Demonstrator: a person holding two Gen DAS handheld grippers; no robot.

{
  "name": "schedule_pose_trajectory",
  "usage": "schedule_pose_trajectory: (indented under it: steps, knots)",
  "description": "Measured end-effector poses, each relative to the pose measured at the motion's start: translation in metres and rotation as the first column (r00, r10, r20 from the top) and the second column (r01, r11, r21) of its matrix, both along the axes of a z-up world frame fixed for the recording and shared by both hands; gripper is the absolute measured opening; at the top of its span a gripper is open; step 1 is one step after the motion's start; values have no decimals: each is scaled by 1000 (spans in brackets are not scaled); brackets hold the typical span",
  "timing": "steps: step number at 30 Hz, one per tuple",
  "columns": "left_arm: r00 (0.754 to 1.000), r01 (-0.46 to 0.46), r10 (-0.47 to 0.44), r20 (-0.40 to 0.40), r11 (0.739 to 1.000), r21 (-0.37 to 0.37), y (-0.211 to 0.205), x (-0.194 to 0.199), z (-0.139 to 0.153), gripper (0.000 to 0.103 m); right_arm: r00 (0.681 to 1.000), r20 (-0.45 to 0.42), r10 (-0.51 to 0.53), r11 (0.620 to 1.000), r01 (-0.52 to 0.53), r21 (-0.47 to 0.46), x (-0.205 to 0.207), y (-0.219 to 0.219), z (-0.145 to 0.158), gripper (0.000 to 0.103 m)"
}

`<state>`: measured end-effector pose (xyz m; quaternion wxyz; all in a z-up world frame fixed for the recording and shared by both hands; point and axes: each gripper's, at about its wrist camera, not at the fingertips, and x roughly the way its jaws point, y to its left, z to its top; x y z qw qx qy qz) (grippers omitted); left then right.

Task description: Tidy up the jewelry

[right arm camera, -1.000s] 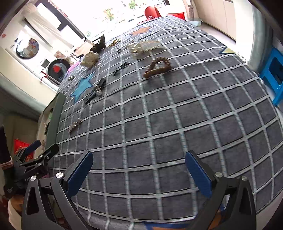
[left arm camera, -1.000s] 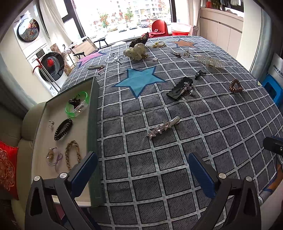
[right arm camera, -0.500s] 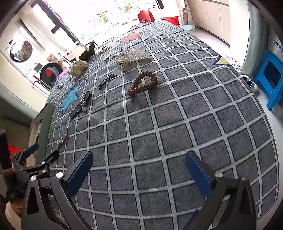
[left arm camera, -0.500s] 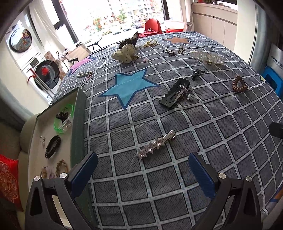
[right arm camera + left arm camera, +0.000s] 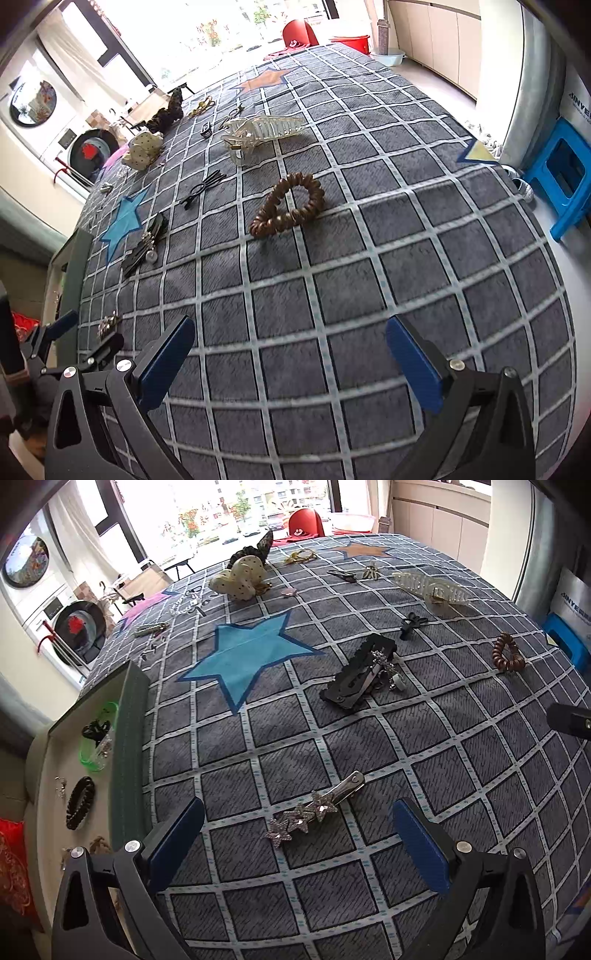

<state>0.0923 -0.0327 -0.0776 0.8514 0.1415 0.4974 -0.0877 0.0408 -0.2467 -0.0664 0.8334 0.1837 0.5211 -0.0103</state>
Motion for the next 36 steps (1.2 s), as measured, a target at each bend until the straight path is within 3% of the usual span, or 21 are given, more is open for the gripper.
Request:
schedule_pose_trajectory:
  steps: [6, 13, 15, 22, 30, 32, 33, 35, 36]
  knots:
    - [1000, 7, -8, -13, 999, -45, 0, 6, -1, 98, 1000, 6, 6, 1000, -6, -23, 13, 3, -1, 103]
    - [998, 49, -53, -32, 993, -111, -6, 5, 2, 70, 1000, 20, -4, 998, 5, -64, 33, 5, -3, 103]
    - [998, 53, -57, -34, 992, -112, -7, 4, 2, 69, 1000, 22, -7, 997, 8, -73, 39, 6, -4, 103]
    - [996, 71, -79, -48, 986, -151, -11, 1, 3, 48, 1000, 26, -10, 994, 12, -107, 58, 10, -6, 103]
    - [996, 71, -79, -49, 986, -151, -14, -4, 4, 41, 1000, 19, 3, 979, 1, -205, 80, 24, -10, 102]
    - [995, 73, -82, -50, 986, -147, -15, -6, 4, 39, 1000, 22, 1, 968, 4, -250, 80, 28, -10, 93]
    - [995, 76, -85, -52, 986, -149, -16, -7, 5, 33, 1000, 24, 0, 964, 6, -267, 80, 29, -9, 89]
    - [995, 78, -86, -51, 987, -143, -16, -10, 5, 31, 1000, 31, -2, 954, 11, -300, 78, 30, -7, 69]
    - [995, 78, -86, -48, 987, -141, -17, -12, 5, 31, 999, 34, -2, 953, 12, -303, 78, 29, -6, 64]
